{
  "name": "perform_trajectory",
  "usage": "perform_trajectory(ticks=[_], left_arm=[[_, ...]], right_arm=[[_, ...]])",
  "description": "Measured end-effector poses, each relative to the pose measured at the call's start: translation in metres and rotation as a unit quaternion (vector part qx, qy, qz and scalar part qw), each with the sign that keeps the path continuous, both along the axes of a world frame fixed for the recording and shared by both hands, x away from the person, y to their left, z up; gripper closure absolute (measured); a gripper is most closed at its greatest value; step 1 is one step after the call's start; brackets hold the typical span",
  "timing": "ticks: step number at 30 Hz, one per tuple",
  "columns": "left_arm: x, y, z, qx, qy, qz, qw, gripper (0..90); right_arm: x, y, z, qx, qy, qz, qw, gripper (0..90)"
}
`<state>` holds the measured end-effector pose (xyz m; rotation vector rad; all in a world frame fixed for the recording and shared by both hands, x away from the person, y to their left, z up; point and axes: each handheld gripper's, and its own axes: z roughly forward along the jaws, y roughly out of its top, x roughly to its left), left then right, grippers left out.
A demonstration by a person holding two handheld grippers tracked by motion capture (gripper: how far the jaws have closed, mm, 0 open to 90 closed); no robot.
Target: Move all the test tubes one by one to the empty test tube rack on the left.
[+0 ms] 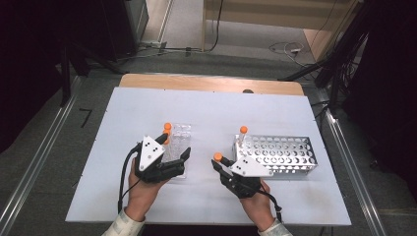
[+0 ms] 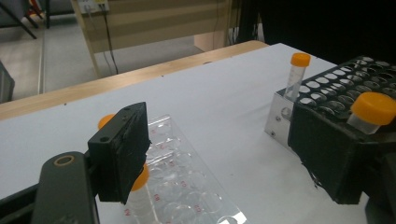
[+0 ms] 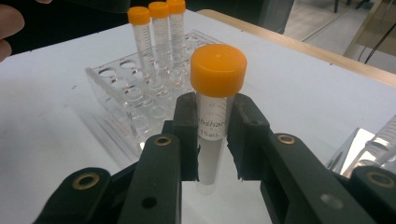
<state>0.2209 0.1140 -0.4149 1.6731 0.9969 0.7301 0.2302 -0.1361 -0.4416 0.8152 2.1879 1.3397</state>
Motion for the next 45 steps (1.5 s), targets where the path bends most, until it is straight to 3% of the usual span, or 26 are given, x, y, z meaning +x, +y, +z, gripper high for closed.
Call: perform_trajectory(ticks=[10,14,18,21,24,26,38,45], left_arm=[[-0.004,-0.016,-0.005,0.005,0.007,-0.031,0.9995,21.9],[-0.006,-0.023,-0.008,0.002,0.011,-0.058,0.9983,28.9],[-0.010,-0.033,-0.011,-0.003,0.014,-0.097,0.9951,34.3],[-0.011,-0.036,-0.011,-0.009,0.014,-0.112,0.9936,43.0],[-0.013,-0.040,-0.013,-0.016,0.017,-0.137,0.9903,54.7],[-0.013,-0.041,-0.014,-0.018,0.019,-0.141,0.9896,58.9],[-0.014,-0.047,-0.019,-0.015,0.029,-0.154,0.9875,62.7],[-0.014,-0.047,-0.020,-0.014,0.026,-0.149,0.9883,69.0]], right_arm=[[-0.003,0.009,-0.008,-0.008,0.007,0.013,0.9999,71.8],[-0.004,0.010,-0.009,-0.007,0.011,0.014,0.9998,71.8],[-0.005,0.013,-0.012,-0.009,0.013,0.021,0.9996,71.8],[-0.006,0.015,-0.011,-0.009,0.012,0.024,0.9996,71.7],[-0.008,0.016,-0.011,-0.008,0.012,0.025,0.9996,71.8],[-0.007,0.015,-0.011,-0.008,0.013,0.025,0.9996,71.8],[-0.011,0.019,-0.010,-0.008,0.011,0.036,0.9992,71.8],[-0.013,0.019,-0.009,-0.007,0.013,0.036,0.9992,71.8]])
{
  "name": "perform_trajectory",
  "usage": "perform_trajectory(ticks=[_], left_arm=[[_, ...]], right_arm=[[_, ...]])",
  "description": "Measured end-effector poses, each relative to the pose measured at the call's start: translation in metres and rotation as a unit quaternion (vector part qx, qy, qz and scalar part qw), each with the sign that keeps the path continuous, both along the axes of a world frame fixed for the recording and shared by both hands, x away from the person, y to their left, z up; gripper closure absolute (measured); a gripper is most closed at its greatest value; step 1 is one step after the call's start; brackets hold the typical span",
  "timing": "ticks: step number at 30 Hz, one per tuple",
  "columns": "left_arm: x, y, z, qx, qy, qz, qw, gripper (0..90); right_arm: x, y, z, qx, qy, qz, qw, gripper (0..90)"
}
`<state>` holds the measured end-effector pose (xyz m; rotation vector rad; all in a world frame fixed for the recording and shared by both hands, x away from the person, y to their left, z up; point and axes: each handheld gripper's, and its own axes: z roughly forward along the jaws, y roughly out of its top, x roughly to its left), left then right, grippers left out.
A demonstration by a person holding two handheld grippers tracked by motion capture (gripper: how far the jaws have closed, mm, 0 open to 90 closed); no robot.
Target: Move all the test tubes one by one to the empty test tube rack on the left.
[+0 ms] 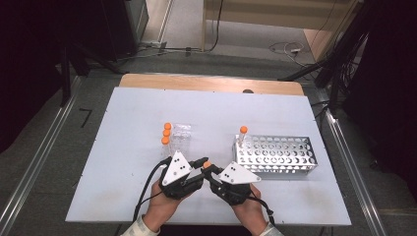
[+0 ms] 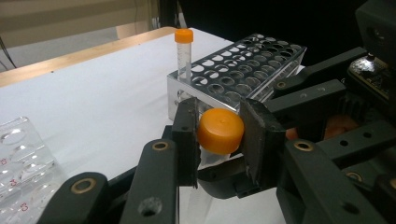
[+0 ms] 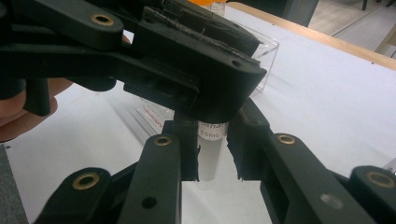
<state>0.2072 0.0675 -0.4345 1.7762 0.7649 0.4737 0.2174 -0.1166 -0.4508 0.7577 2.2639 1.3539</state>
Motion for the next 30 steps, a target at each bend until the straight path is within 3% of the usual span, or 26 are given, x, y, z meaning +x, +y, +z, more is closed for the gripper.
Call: perform_trajectory(ticks=[5,8,9,10,12,15,30], left_arm=[[0.000,0.001,0.001,0.002,0.000,0.001,1.0000,70.2],[0.000,0.002,0.003,-0.003,0.000,0.000,1.0000,70.4],[0.000,0.002,0.003,-0.003,0.000,0.000,1.0000,70.4],[0.000,0.004,0.005,-0.005,0.000,0.001,1.0000,70.4],[0.000,0.006,0.006,-0.007,0.001,0.004,1.0000,70.4],[0.001,0.008,0.007,-0.011,0.002,0.007,0.9999,70.4],[0.004,0.051,0.034,-0.050,-0.010,0.061,0.9969,70.3]], right_arm=[[0.000,0.000,0.000,0.001,0.003,0.001,1.0000,70.9],[0.002,0.000,0.001,0.005,0.013,0.008,0.9999,51.0],[0.002,0.000,0.001,0.005,0.013,0.008,0.9999,51.0],[0.003,-0.001,0.001,0.005,0.020,0.011,0.9997,43.0],[0.004,-0.002,0.001,0.008,0.025,0.008,0.9996,35.7],[0.007,-0.004,0.002,0.013,0.032,0.005,0.9994,30.1],[0.008,-0.010,0.004,0.017,0.030,-0.006,0.9994,27.9]])
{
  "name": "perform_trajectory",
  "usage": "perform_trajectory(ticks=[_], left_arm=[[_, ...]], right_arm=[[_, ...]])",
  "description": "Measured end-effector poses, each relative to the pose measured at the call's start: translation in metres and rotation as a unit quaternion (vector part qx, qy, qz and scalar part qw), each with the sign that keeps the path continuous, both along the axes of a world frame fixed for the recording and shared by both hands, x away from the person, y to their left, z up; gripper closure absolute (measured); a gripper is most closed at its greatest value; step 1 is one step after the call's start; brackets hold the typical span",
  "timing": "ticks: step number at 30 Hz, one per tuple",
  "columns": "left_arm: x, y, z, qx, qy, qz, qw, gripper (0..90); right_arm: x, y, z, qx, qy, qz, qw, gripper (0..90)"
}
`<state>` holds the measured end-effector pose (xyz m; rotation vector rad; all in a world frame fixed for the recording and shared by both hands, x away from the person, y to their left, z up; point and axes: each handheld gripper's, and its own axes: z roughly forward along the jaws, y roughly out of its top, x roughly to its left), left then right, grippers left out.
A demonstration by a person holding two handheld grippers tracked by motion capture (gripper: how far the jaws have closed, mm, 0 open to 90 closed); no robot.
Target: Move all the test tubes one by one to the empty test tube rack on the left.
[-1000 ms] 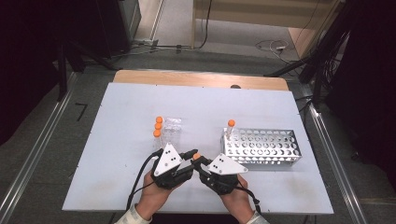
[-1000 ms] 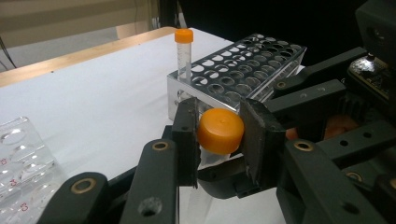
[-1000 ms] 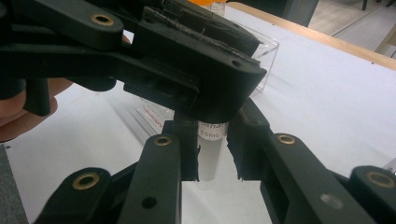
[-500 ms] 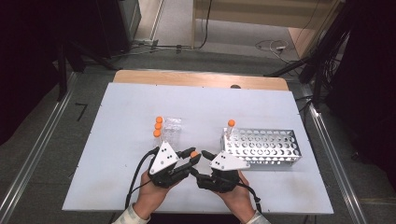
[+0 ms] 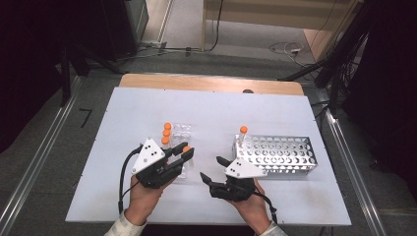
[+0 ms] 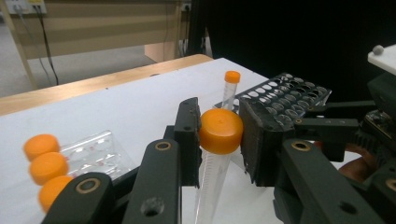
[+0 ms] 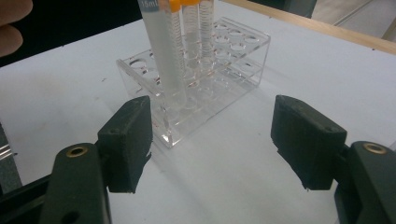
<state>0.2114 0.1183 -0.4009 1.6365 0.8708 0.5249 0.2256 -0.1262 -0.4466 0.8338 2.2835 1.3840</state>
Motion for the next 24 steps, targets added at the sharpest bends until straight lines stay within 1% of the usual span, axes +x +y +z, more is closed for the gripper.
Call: perform_trajectory(ticks=[2,5,8,9,11,15,16,20,21,24], left_arm=[[0.001,0.005,0.002,0.001,0.001,0.005,1.0000,70.3],[0.003,0.013,0.004,0.000,0.001,0.019,0.9998,70.3],[0.004,0.021,0.006,0.001,-0.004,0.034,0.9994,70.3],[0.004,0.021,0.006,0.001,-0.004,0.034,0.9994,70.3],[0.005,0.027,0.007,0.001,-0.007,0.047,0.9989,70.3],[0.006,0.031,0.007,0.003,-0.007,0.056,0.9984,70.3],[0.006,0.034,0.007,0.003,-0.007,0.064,0.9979,70.3],[0.008,0.038,0.007,0.008,-0.005,0.068,0.9977,70.3],[0.008,0.040,0.006,0.015,-0.004,0.074,0.9972,70.3],[0.009,0.043,0.005,0.016,-0.003,0.082,0.9965,70.3]], right_arm=[[0.000,0.000,0.000,0.000,0.000,0.000,1.0000,27.9],[0.000,0.000,0.000,0.000,-0.001,0.000,1.0000,27.9],[0.000,-0.001,0.001,0.001,0.000,-0.003,1.0000,28.1],[0.000,-0.002,0.001,0.001,-0.001,-0.003,1.0000,28.1],[0.000,-0.002,0.001,0.000,-0.002,-0.003,1.0000,28.2],[0.000,-0.002,0.000,-0.002,-0.002,-0.002,1.0000,28.2],[0.000,-0.002,0.000,-0.001,-0.001,-0.003,1.0000,28.2],[0.000,-0.002,0.000,-0.002,-0.002,-0.003,1.0000,28.3],[0.000,-0.002,0.000,-0.001,-0.002,-0.004,1.0000,28.3],[0.000,-0.003,0.000,-0.001,-0.003,-0.004,1.0000,28.3]])
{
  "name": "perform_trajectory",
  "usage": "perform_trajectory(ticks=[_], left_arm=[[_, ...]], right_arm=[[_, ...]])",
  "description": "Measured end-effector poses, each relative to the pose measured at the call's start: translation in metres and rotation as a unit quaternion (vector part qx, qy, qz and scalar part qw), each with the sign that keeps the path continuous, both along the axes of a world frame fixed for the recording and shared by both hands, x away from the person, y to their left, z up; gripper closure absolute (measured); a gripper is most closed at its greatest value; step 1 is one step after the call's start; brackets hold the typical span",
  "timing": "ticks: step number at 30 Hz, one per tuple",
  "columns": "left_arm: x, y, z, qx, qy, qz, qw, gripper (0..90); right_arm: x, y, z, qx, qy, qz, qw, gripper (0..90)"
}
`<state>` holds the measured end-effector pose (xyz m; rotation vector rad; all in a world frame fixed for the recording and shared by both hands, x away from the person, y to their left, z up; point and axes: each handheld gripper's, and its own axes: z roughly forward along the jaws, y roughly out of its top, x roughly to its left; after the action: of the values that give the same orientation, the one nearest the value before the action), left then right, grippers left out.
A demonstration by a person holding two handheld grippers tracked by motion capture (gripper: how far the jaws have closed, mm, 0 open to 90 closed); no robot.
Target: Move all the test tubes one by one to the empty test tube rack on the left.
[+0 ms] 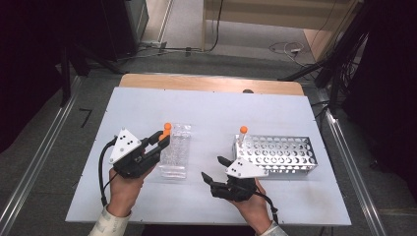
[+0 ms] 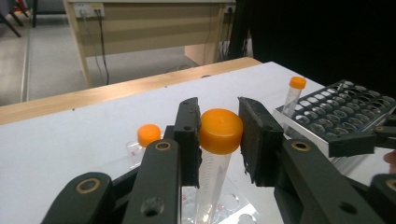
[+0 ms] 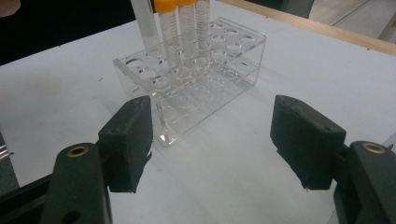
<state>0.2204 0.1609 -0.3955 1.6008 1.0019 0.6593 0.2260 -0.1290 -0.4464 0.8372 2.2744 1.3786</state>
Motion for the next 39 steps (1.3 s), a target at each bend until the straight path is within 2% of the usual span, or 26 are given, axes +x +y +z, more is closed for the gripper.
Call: perform_trajectory(ticks=[13,19,26,32,35,37,39], left_arm=[[0.004,0.005,-0.005,0.011,0.005,0.019,0.9997,70.3],[0.007,0.003,-0.010,0.018,0.013,0.018,0.9996,70.2],[0.010,-0.007,-0.023,0.040,0.028,0.024,0.9985,70.1],[0.010,-0.007,-0.024,0.039,0.031,0.029,0.9983,69.7],[0.010,-0.007,-0.024,0.037,0.031,0.034,0.9982,67.9],[0.009,-0.007,-0.023,0.035,0.029,0.035,0.9983,61.6],[0.009,-0.007,-0.023,0.032,0.028,0.038,0.9984,60.1]], right_arm=[[0.000,0.000,0.000,0.000,0.000,-0.001,1.0000,28.5],[0.000,-0.001,-0.001,-0.002,0.001,0.001,1.0000,28.5],[0.000,-0.001,-0.001,-0.003,0.000,0.002,1.0000,28.5],[0.000,-0.001,-0.001,-0.003,0.000,0.002,1.0000,28.5],[0.000,-0.001,-0.001,-0.004,0.000,0.001,1.0000,28.5],[0.000,-0.001,-0.001,-0.004,0.000,0.001,1.0000,28.5],[0.000,-0.001,-0.001,-0.004,0.000,0.001,1.0000,28.5]])
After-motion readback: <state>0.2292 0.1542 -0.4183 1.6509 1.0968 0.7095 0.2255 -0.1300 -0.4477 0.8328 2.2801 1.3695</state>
